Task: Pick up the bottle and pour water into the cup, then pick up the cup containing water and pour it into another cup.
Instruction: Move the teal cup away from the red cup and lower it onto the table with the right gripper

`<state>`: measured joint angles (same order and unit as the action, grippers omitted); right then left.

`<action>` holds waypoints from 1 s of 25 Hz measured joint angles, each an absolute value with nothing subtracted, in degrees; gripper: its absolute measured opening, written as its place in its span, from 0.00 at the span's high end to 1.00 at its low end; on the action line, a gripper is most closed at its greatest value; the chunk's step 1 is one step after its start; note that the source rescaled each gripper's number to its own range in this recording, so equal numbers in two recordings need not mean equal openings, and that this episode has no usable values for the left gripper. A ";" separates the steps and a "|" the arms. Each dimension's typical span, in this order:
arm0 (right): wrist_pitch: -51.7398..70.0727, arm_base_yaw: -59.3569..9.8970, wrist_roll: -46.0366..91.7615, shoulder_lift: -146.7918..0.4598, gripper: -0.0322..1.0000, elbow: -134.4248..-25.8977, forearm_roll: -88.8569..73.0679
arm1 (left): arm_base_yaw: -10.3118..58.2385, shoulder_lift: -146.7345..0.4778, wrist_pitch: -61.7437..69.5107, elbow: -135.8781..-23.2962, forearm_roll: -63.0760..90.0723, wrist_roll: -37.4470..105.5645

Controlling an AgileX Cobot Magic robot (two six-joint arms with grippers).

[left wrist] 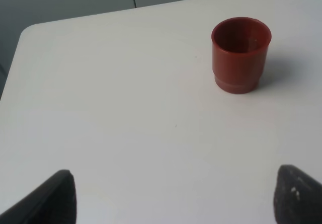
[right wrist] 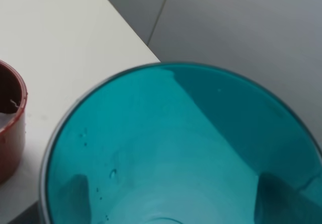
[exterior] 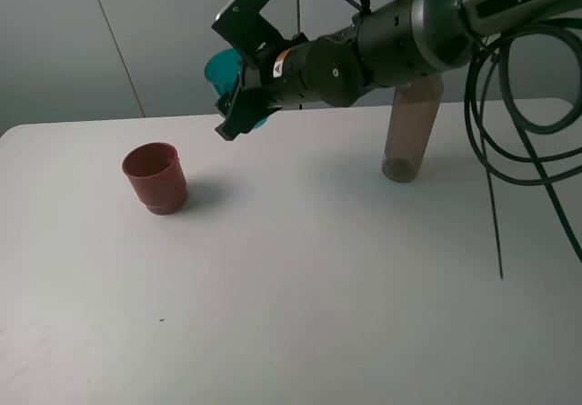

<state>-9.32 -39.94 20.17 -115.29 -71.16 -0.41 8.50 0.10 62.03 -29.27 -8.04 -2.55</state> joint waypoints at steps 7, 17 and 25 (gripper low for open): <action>-23.94 -38.94 20.40 -115.15 0.83 -58.67 -2.16 | 8.50 0.10 62.03 -29.27 -8.04 -2.55; -28.80 -38.94 15.58 -120.62 0.83 -55.75 -1.43 | 8.50 0.10 62.03 -29.27 -8.04 -2.55; -29.12 -38.91 9.55 -123.78 0.83 -55.75 1.02 | 8.50 0.10 62.03 -29.27 -8.04 -2.55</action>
<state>-29.12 -38.91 9.55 -123.78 -55.75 1.02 8.50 0.10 62.03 -29.27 -8.04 -2.55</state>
